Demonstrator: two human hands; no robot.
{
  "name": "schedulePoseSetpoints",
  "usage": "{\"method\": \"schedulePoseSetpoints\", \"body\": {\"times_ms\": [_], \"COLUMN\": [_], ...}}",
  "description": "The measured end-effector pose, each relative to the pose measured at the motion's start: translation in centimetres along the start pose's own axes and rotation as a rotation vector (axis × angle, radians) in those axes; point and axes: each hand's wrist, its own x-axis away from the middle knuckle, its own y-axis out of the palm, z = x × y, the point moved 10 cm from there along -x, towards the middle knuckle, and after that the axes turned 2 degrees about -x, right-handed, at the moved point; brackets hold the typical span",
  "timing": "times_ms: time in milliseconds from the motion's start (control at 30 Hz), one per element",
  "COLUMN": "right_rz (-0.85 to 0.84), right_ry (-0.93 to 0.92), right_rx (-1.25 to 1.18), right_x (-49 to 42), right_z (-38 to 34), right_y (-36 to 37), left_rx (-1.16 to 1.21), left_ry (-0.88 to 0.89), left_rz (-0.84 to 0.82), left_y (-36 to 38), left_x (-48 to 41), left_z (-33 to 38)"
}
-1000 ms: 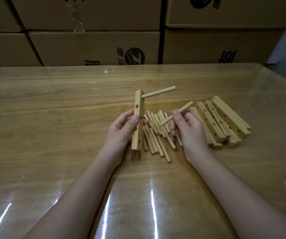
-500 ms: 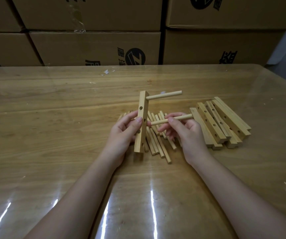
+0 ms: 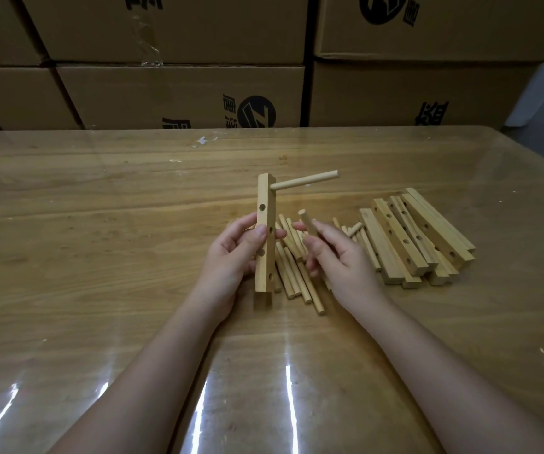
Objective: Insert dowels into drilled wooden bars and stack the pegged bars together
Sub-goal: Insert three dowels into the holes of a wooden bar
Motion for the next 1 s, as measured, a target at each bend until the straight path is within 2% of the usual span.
{"method": "schedulePoseSetpoints", "body": {"times_ms": [100, 300, 633, 767, 1000], "right_rz": [-0.027, -0.110, -0.086, -0.026, 0.104], "right_ry": [-0.050, -0.073, -0.078, -0.093, -0.169], "right_rx": [0.121, 0.185, 0.061, 0.074, 0.255], "right_x": [-0.1, -0.2, -0.2, -0.1, 0.0], "right_z": [-0.2, 0.0, -0.5, -0.6, -2.0], "right_y": [0.4, 1.5, 1.1, 0.3, -0.8], "left_rx": [0.011, 0.023, 0.015, 0.040, 0.046], "left_ry": [0.003, 0.000, 0.008, -0.005, -0.021], "left_rz": [-0.012, 0.007, -0.051, -0.070, -0.035], "left_y": [0.1, 0.0, 0.3, 0.4, 0.3], "left_x": [0.0, -0.1, 0.0, -0.1, 0.2], "left_z": [0.0, 0.0, 0.1, -0.1, -0.1]}}
